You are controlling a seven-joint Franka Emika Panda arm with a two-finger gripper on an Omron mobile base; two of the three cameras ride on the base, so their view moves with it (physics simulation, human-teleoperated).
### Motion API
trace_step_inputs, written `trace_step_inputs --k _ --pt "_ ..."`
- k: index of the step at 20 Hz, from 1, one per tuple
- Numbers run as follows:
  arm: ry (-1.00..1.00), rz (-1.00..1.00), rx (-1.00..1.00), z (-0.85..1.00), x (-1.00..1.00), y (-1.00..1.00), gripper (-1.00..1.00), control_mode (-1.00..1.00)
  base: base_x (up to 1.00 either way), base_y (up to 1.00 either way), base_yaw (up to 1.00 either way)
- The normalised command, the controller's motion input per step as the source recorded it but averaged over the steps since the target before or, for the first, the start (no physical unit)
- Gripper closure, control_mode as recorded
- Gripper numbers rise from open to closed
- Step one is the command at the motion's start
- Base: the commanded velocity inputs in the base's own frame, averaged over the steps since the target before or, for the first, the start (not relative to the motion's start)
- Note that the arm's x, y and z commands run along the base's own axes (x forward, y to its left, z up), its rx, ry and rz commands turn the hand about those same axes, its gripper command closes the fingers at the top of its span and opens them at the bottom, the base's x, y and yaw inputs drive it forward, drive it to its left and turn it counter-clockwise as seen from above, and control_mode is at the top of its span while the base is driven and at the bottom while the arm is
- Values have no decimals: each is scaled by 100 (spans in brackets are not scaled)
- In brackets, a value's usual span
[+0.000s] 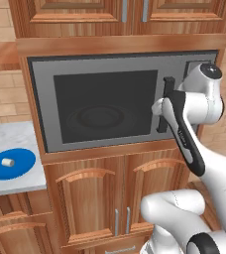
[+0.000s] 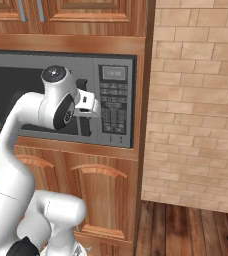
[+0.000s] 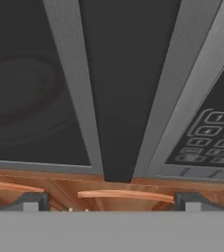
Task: Pick the marshmallow from the counter and place it in the microwave. Then turn on the microwave.
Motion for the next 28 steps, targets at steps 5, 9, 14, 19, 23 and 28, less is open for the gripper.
trace_step_inputs --k 5,9,14,19,23,28 --pt "-8 0 0 0 8 -2 -100 -100 0 0 0" --pt "-8 0 0 1 13 0 -100 -100 0 0 0" --pt "-2 -1 0 7 17 0 -100 -100 0 0 0" --pt "-2 -1 0 6 19 0 -100 -100 0 0 0" --pt "-1 -2 0 5 18 0 -100 -100 0 0 0" --pt "-5 -2 0 1 18 0 -100 -100 0 0 0"
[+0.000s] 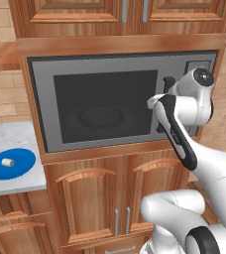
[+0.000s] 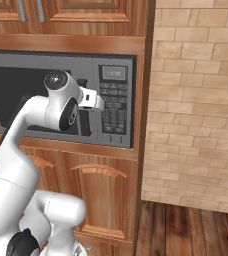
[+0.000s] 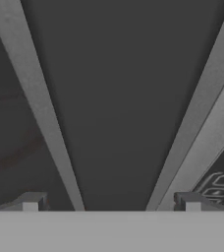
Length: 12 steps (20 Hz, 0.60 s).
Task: Pick the marshmallow from the counter and place it in the microwave. Then turn on the microwave.
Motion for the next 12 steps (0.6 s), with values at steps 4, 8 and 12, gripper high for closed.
trace_step_inputs --k 4,8,12 --pt "-7 -3 0 0 13 0 -100 -100 0 0 0" --pt "-9 -2 0 0 14 0 -100 -100 0 0 0" --pt "-7 -2 0 0 14 0 -100 -100 0 0 0"
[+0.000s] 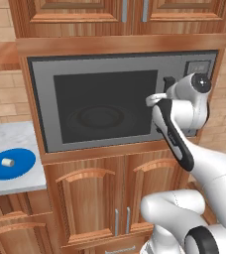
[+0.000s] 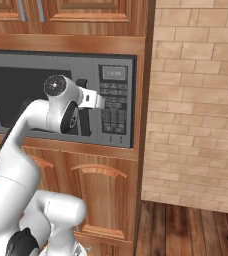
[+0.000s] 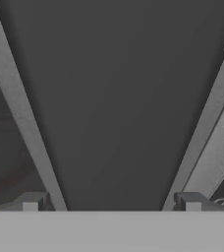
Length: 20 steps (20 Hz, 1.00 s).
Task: Pick the marshmallow from the counter and place it in the microwave. Then turn on the microwave.
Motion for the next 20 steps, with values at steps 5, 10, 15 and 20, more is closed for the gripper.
trace_step_inputs --k 5,10,15,20 --pt "-4 -1 0 0 13 -1 -100 -100 0 0 0" --pt "-3 0 0 0 14 -1 -100 -100 0 0 0" --pt "-1 0 0 0 17 -3 -100 -100 0 0 0" --pt "-1 0 0 0 17 -5 -100 -100 0 0 0"
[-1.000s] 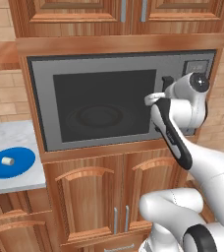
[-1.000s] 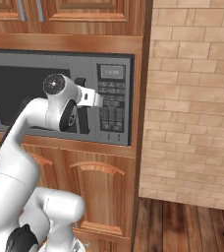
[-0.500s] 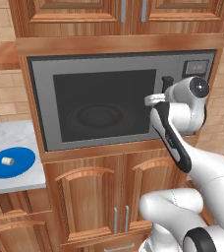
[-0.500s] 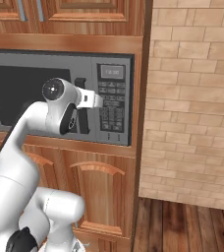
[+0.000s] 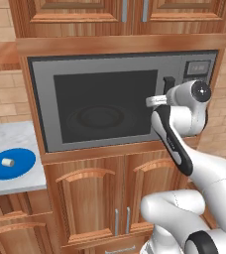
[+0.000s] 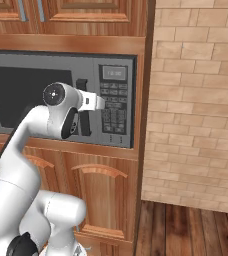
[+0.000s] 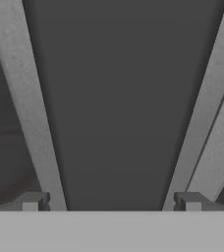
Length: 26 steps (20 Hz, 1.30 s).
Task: Pick the marshmallow from the counter and place it in the microwave. Then turn on the microwave.
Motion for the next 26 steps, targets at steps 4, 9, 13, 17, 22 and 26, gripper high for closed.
trace_step_inputs --k 4,9,13,17,22,26 --pt "0 0 0 0 25 -8 -100 -100 0 0 0" --pt "0 0 1 -2 32 -9 -100 -100 0 0 0" --pt "-3 0 1 -9 32 -5 -100 -100 0 0 0" --pt "-5 0 1 -11 30 -4 -100 -100 0 0 0" --pt "-5 0 0 -13 28 -1 -100 -100 0 0 0" --pt "-7 0 0 -15 26 0 -100 -100 0 0 0"
